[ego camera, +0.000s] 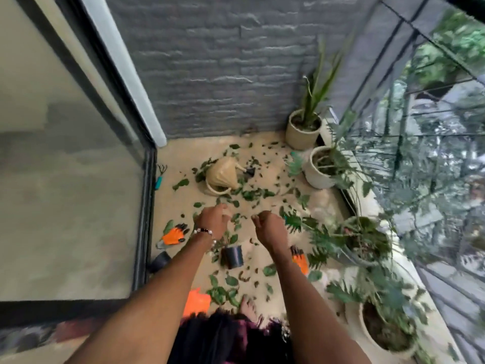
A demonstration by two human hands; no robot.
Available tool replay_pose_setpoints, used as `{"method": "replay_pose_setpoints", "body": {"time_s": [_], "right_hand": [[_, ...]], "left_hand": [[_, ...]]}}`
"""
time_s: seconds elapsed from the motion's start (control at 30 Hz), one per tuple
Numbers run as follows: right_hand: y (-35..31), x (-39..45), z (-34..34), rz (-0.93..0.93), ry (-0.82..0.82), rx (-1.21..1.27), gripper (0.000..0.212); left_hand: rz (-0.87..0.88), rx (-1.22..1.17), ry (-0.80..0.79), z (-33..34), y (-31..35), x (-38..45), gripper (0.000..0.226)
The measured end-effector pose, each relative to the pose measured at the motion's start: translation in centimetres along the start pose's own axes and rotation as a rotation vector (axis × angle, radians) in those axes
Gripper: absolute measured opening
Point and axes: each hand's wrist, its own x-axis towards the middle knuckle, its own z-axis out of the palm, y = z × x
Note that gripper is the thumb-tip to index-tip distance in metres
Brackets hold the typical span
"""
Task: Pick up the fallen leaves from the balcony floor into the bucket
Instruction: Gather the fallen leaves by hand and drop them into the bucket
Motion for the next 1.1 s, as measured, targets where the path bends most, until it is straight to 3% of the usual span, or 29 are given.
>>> {"method": "replay_pose_setpoints", "body": {"time_s": [0.33,0.8,1.1], "right_hand": [[-3.1,11.1,-2.1,-0.073,-0.062,-0.038,0.032],[-14.4,27.7,1.5,-0.069,-0.181,-0.119,0.029],[-19.8,35.8,0.8,0.016,-0.085,0.061,0.031]], "left_hand": [[-0.108,-0.065,0.083,-2.8,0.7,8.9,0.032],[-0.213,-0.115,0.053,-9.2,-8.2,26.4,0.032],[-0.165,-0.159,0.021,-14.5,-10.0,37.6,0.026]]}}
